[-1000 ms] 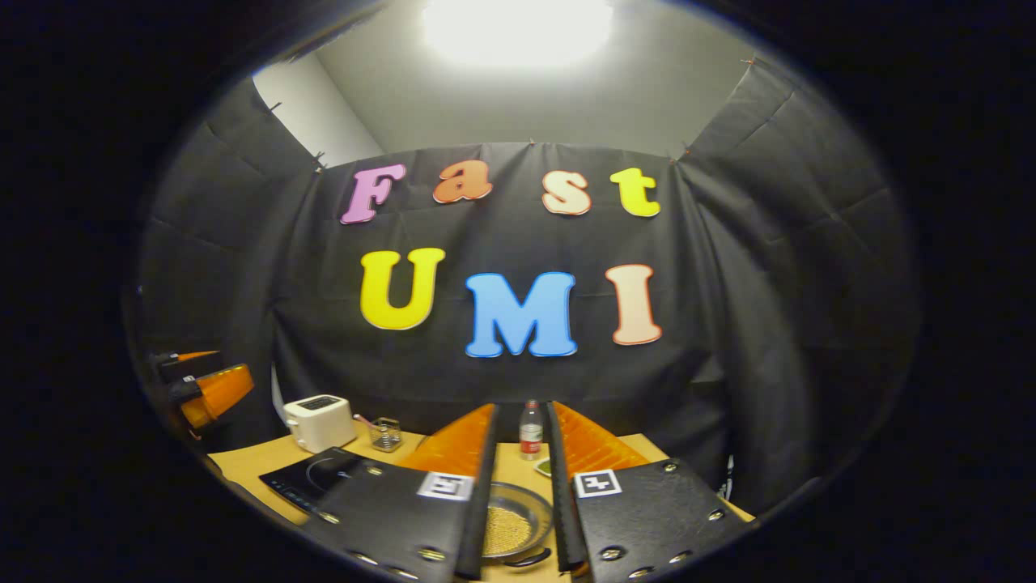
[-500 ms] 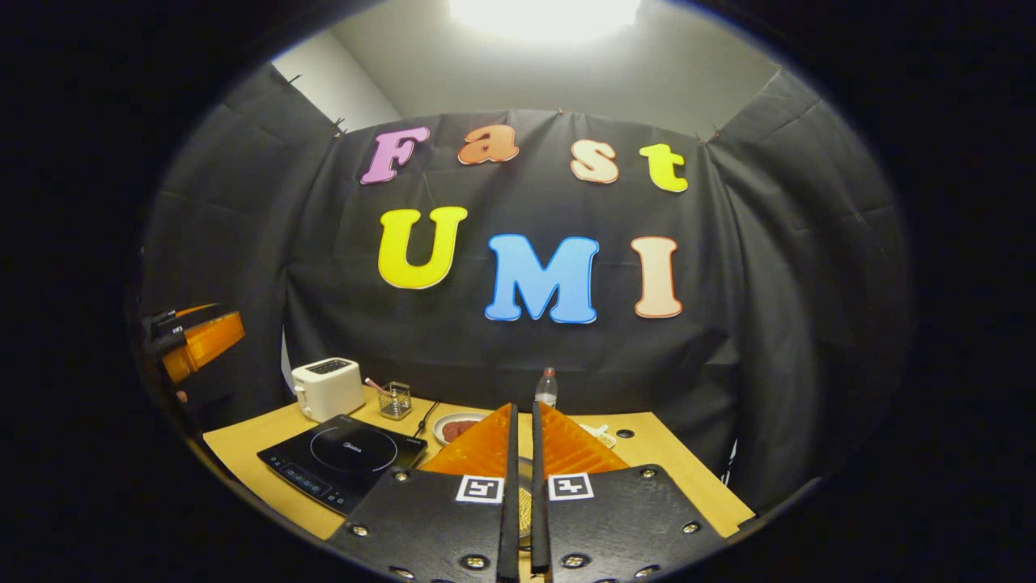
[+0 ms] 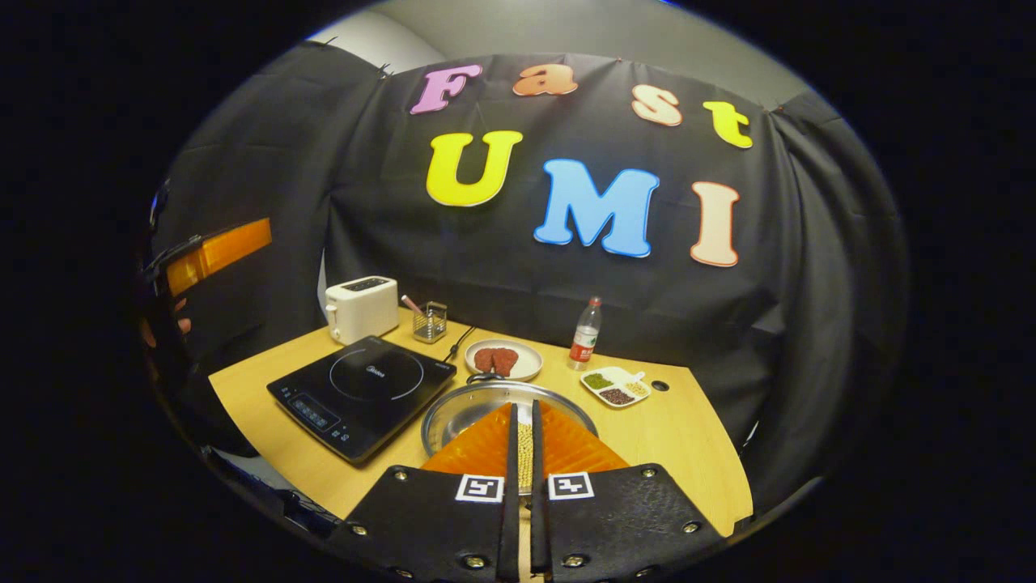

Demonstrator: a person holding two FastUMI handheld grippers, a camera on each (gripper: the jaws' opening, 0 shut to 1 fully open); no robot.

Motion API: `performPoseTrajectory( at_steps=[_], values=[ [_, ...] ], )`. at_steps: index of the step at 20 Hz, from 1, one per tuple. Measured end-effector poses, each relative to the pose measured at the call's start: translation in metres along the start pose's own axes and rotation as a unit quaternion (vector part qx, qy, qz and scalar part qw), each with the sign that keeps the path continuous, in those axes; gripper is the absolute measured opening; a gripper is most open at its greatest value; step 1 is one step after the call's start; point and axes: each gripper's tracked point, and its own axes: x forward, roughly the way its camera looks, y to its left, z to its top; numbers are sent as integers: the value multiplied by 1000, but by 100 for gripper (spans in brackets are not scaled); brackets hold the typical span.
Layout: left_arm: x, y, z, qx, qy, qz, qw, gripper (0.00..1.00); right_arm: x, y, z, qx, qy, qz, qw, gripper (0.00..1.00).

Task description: First push the handle of the pot to place it horizontally, then grasp the pot with both hands and set it on the induction cooktop.

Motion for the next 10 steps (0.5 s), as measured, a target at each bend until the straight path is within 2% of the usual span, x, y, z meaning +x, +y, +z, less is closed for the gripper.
performPoseTrajectory(
  at_steps=[1, 5, 10],
  values=[
    [3, -1, -1, 1, 1, 3, 1000, 97, 3, 3, -6, -8, 10, 11, 1000, 6],
    [17, -6, -5, 14, 5, 11, 1000, 97, 20, 15, -38, -3, 54, 64, 997, 6],
    [35, -16, -13, 16, 16, 21, 1000, 97, 34, 25, -85, -6, 124, 120, 985, 6]
  ],
)
